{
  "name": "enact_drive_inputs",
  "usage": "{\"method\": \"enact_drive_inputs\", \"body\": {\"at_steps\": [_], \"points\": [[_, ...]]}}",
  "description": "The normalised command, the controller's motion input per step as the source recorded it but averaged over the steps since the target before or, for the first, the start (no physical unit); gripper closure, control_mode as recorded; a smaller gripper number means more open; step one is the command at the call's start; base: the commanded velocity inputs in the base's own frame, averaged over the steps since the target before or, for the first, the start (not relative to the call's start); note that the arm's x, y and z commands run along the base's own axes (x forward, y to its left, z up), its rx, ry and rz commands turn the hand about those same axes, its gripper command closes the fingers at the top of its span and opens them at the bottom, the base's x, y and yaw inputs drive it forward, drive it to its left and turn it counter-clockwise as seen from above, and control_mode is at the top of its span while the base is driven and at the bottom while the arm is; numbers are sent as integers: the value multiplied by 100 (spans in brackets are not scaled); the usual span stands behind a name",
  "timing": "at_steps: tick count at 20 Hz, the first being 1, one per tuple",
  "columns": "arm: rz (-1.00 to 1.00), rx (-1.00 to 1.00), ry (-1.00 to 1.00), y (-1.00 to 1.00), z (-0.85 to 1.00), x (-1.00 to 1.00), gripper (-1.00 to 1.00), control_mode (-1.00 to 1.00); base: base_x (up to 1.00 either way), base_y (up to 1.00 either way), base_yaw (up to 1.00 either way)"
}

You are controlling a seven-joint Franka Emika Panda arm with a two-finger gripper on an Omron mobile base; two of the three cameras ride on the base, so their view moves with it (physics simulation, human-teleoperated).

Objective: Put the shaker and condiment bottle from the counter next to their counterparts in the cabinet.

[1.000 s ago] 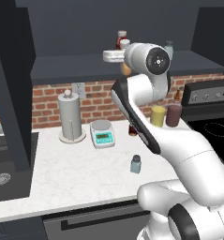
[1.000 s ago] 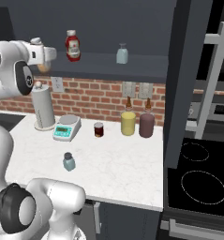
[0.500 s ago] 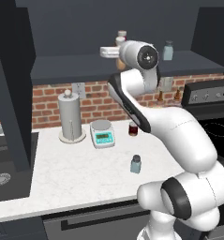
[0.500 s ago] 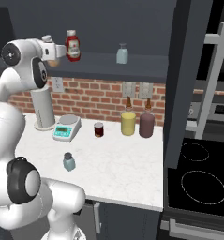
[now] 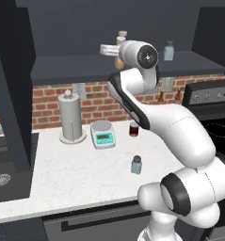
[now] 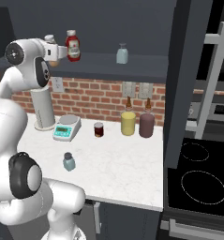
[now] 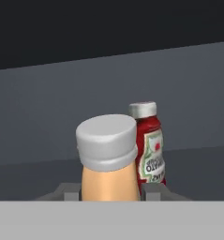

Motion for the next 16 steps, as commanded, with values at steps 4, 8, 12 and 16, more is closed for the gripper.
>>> {"method": "enact_drive_inputs", "body": {"at_steps": [4, 8, 12, 16], "points": [[-2, 5, 4, 0, 0, 27, 100, -100, 0, 0, 0], [-2, 3, 10, 0, 0, 42, 100, -100, 0, 0, 0], [-2, 1, 6, 0, 0, 33, 100, -100, 0, 0, 0], [-2, 0, 0, 0, 0, 15, 100, -100, 0, 0, 0]]}}
